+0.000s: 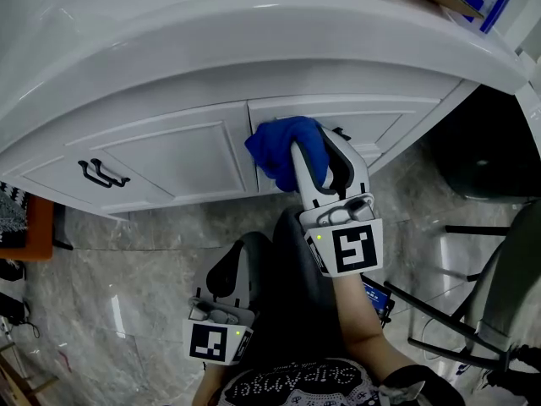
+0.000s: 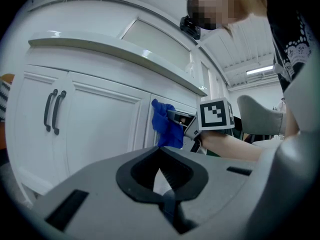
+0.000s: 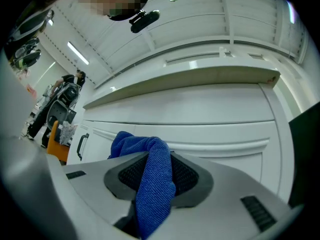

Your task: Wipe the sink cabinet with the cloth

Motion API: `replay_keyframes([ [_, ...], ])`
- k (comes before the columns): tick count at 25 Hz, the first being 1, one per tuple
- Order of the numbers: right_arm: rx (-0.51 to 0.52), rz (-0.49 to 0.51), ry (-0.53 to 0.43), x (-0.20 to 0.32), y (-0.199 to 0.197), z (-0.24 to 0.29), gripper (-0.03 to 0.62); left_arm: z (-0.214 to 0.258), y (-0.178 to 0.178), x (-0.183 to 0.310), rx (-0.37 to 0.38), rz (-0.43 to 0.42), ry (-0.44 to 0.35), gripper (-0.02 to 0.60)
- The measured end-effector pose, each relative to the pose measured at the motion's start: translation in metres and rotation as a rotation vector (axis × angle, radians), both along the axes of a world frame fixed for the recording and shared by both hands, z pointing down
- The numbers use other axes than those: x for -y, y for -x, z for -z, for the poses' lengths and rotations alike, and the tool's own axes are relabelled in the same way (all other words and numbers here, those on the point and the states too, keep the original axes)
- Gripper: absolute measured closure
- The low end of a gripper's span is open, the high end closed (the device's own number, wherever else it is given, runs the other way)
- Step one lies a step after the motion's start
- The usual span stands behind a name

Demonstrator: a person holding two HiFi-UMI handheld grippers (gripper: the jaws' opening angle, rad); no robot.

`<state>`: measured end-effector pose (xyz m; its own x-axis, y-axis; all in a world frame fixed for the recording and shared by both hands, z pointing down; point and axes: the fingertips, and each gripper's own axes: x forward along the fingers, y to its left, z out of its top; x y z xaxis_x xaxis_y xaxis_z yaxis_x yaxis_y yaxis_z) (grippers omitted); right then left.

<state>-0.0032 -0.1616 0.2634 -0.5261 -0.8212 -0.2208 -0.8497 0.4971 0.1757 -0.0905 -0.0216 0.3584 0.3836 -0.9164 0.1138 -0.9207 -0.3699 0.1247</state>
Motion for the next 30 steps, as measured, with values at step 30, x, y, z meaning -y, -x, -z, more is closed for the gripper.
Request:
replay_keyframes([
  [30,0.161,-0.162,0.059,0.012,-0.093,0.002,0.467,-0.004,0.013,0.0,-0.022,0.014,-0.005,0.578],
])
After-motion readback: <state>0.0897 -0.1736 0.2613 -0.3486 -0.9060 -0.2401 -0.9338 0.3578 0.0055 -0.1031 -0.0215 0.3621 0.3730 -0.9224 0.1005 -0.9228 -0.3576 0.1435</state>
